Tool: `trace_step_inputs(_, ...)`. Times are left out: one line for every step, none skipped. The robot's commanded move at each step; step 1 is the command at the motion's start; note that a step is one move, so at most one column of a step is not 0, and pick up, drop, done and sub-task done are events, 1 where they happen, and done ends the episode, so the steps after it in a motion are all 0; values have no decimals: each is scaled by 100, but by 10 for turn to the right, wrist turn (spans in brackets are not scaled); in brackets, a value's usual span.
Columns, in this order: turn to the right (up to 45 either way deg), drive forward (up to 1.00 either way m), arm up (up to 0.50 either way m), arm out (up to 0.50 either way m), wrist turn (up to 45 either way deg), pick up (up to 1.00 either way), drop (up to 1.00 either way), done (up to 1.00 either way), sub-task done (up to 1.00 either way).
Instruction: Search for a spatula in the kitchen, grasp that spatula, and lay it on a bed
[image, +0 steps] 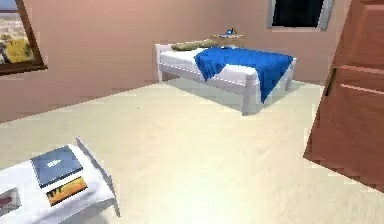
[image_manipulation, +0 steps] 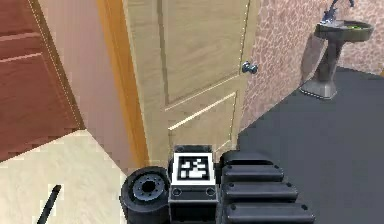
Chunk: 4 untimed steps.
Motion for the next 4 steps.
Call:
trace_step_inputs(450, 0, 0, 0, 0, 0, 0, 0, 0)
trace_step_inputs(120, 0, 0, 0, 0, 0, 0, 0, 0)
trace_step_inputs(0, 15, 0, 0, 0, 0, 0, 0, 0)
trace_step_inputs(-450, 0, 0, 0, 0, 0, 0, 0, 0)
